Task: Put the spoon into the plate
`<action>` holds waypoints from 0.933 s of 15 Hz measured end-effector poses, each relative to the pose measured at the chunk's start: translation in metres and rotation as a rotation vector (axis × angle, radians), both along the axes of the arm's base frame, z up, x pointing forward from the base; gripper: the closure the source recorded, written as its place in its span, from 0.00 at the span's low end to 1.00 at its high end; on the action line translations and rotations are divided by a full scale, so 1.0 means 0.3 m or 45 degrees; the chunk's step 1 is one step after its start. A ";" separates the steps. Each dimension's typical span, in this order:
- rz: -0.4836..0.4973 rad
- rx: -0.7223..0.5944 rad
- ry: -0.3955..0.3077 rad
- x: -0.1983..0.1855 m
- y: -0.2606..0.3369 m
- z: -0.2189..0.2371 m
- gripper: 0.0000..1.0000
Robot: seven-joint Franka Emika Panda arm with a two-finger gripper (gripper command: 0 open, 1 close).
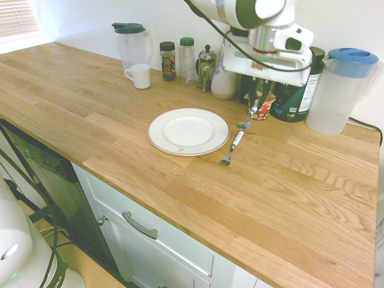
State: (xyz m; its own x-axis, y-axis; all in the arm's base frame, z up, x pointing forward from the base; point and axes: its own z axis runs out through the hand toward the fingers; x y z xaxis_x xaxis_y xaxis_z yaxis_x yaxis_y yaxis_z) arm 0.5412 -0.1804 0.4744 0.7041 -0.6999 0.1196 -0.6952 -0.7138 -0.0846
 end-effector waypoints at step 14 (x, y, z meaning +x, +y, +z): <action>0.387 -0.047 0.055 -0.180 0.517 -0.340 1.00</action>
State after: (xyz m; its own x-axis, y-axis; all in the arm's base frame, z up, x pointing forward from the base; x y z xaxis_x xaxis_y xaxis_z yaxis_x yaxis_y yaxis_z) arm 0.4872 -0.0252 0.3725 0.8854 -0.4524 0.1066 -0.4520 -0.8915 -0.0296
